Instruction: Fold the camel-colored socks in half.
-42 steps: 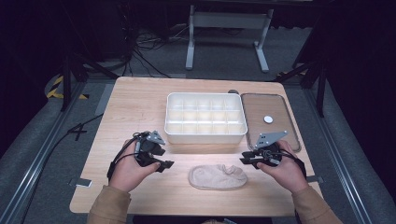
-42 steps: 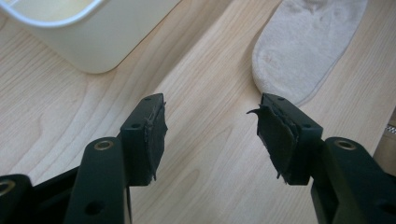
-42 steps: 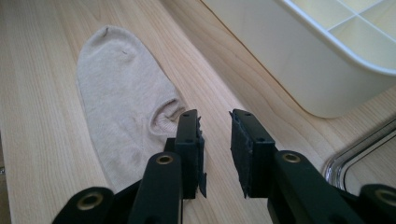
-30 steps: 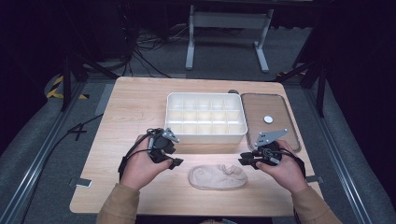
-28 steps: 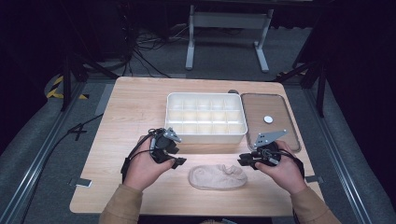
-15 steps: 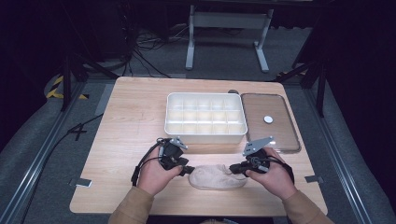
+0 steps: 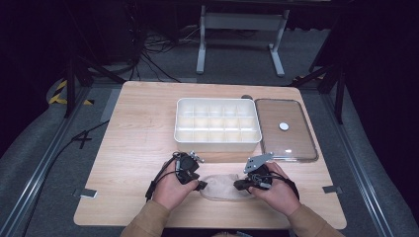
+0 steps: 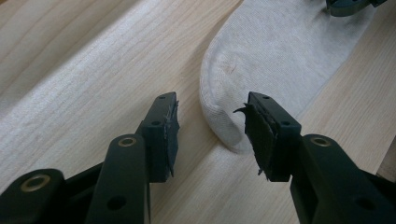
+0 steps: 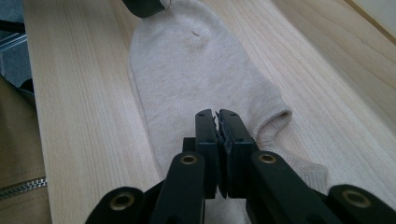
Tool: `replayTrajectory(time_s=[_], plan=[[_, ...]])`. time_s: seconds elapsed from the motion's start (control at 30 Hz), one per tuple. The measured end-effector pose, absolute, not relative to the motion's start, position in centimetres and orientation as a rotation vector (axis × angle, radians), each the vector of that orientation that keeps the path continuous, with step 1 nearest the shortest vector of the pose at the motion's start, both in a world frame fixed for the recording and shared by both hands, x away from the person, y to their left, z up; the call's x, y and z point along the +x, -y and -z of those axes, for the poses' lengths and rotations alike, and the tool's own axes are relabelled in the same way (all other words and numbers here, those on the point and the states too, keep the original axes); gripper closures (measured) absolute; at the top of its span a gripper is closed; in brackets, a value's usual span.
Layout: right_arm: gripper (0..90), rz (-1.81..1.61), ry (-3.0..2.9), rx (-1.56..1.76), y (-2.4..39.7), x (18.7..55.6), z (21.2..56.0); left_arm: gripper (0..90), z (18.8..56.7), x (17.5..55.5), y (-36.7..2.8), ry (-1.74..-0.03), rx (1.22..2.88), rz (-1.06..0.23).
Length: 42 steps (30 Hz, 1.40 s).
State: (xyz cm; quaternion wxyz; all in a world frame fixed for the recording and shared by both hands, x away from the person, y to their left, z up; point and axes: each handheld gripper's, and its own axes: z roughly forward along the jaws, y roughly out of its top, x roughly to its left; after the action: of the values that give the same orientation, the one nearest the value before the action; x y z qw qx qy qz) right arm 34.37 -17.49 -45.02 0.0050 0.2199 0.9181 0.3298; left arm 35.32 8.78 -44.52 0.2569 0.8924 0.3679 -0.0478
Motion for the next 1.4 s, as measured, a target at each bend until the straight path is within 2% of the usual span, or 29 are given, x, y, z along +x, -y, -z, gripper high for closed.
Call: replayTrajectory(time_s=[0.27,0.57,0.73,1.4], plan=[[88.2,-1.016,-2.871,0.688,17.4,34.6,45.9,67.8,45.2,35.2,-8.2,-0.984,2.448,0.170],[88.7,-1.008,-2.866,0.681,17.3,34.6,46.1,69.6,45.1,34.8,-7.7,-0.964,2.478,0.130],[88.6,-1.002,-2.861,0.672,17.2,34.5,46.1,84.3,45.4,34.8,-7.9,-0.936,2.464,0.141],[90.0,-1.018,-2.846,0.691,17.8,34.6,44.5,86.0,42.6,34.4,-10.6,-0.993,2.418,0.106]])
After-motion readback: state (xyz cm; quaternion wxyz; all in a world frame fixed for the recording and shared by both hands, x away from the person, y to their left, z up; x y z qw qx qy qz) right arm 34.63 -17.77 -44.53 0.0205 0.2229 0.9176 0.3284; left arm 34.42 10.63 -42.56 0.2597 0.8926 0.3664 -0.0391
